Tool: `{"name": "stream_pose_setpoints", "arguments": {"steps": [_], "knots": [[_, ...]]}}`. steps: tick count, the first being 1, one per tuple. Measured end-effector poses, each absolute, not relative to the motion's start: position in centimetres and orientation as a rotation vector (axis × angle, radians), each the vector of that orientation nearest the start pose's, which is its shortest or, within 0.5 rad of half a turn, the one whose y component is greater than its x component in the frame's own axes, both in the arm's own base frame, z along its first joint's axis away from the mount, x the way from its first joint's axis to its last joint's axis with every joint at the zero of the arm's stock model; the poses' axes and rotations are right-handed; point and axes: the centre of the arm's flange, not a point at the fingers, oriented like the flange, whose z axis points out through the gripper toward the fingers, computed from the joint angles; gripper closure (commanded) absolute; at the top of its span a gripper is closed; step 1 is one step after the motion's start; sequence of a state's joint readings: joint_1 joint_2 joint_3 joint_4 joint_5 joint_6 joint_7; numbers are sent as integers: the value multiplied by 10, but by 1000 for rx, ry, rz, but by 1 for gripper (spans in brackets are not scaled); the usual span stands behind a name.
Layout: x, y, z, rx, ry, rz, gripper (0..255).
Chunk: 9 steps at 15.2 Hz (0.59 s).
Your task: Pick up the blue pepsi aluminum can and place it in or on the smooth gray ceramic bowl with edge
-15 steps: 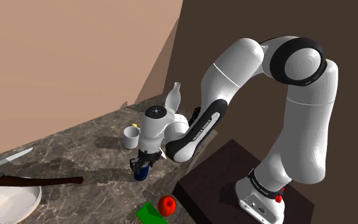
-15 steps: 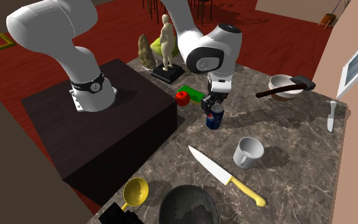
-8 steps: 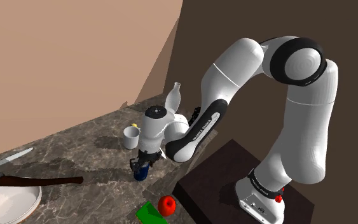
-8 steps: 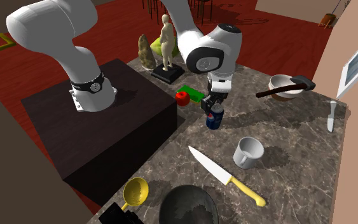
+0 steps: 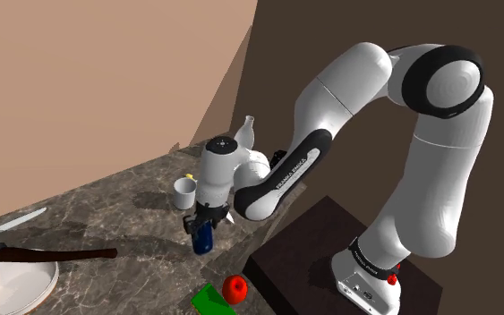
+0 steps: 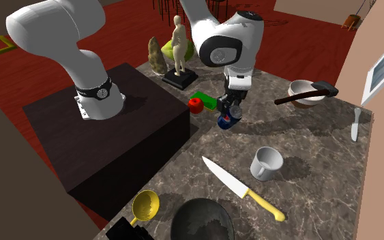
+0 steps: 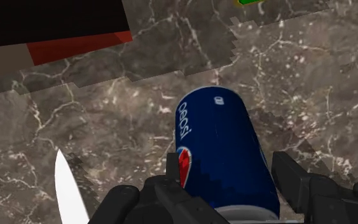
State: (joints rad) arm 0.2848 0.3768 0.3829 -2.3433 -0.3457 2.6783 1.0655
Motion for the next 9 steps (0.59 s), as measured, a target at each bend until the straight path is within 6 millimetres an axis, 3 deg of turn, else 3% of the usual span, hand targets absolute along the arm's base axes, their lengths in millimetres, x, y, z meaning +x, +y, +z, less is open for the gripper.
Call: {"name": "stream_pose_setpoints", "arguments": {"steps": [9], "knots": [[391, 331, 232, -3143, 176, -23, 255]]}}
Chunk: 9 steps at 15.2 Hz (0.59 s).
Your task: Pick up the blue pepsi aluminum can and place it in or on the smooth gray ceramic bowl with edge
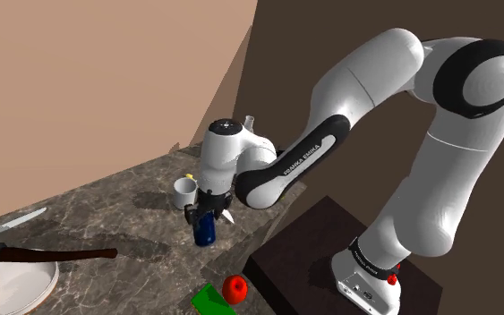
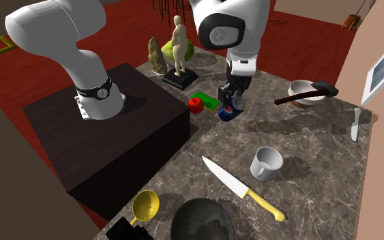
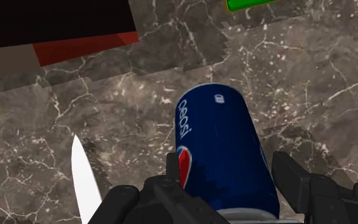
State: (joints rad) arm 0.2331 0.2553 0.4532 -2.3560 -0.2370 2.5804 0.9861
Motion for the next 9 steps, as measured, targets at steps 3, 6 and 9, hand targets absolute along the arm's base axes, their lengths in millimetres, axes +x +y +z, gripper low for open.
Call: {"name": "stream_pose_setpoints", "arguments": {"steps": [3, 6, 9], "knots": [[389, 330, 247, -3143, 175, -23, 255], [390, 331, 264, -3143, 176, -23, 255], [402, 307, 269, -3143, 177, -23, 255]]}}
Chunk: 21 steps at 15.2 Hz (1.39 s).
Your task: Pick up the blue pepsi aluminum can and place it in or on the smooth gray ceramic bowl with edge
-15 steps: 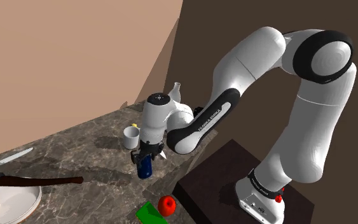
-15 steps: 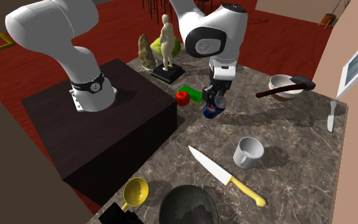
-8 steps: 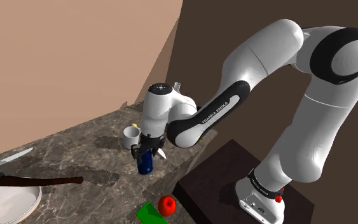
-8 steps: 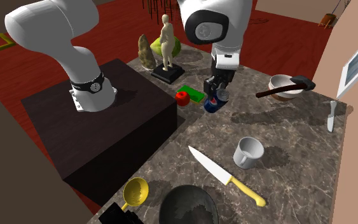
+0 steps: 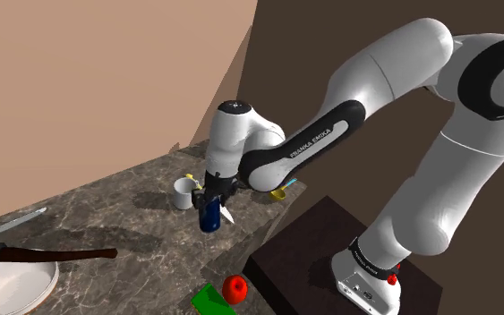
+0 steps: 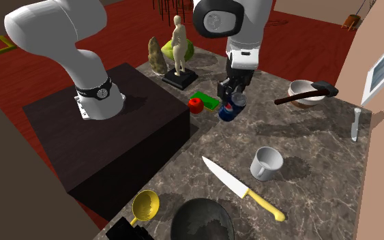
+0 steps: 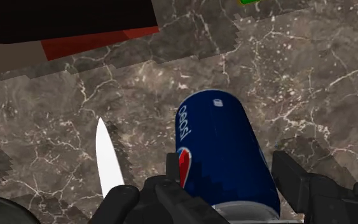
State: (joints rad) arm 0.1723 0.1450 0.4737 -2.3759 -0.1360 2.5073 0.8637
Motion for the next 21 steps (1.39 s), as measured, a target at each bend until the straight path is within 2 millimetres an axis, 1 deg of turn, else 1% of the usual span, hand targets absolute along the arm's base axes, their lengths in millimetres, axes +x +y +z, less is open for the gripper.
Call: {"name": "stream_pose_setpoints", "arguments": {"steps": [7, 8, 9, 10, 12, 13, 14, 16, 19, 21], "knots": [[440, 226, 279, -3143, 178, -22, 255], [448, 216, 282, -3143, 178, -22, 255], [455, 202, 283, -3143, 180, -23, 255], [458, 191, 285, -3143, 179, -22, 255], [472, 167, 284, -3143, 180, -22, 255], [473, 153, 282, -3143, 179, -22, 255], [481, 142, 286, -3143, 179, -22, 255], [494, 118, 284, -3143, 178, -22, 255], [513, 83, 292, -3143, 178, -22, 255], [524, 59, 293, -3143, 179, -22, 255]]}}
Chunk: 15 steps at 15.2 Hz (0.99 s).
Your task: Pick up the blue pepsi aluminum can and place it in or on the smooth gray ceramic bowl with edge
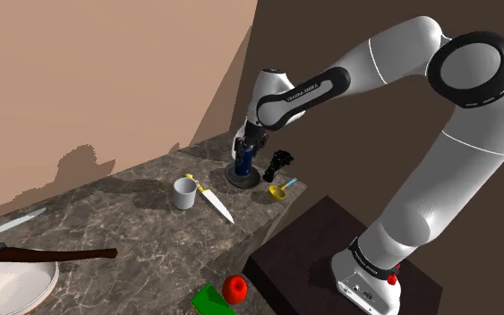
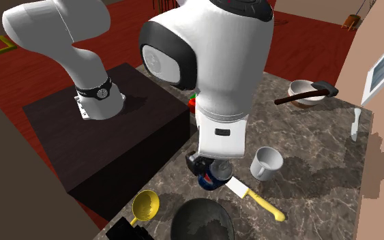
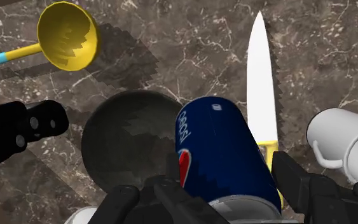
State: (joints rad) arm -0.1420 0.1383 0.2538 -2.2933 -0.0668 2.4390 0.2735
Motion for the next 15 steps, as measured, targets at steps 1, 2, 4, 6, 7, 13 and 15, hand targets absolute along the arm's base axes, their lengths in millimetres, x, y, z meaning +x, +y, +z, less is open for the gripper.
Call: {"name": "stream_pose_setpoints", "arguments": {"steps": [1, 2, 4, 6, 7, 13, 15], "knots": [[528, 48, 291, -3143, 178, -23, 255], [535, 35, 295, -3143, 179, -23, 255], [548, 10, 297, -3143, 179, -23, 255], [558, -11, 299, -3143, 178, -23, 255], [563, -19, 300, -3143, 177, -22, 255], [568, -28, 275, -3143, 176, -21, 255], [569, -28, 265, -3143, 176, -21, 255]]}}
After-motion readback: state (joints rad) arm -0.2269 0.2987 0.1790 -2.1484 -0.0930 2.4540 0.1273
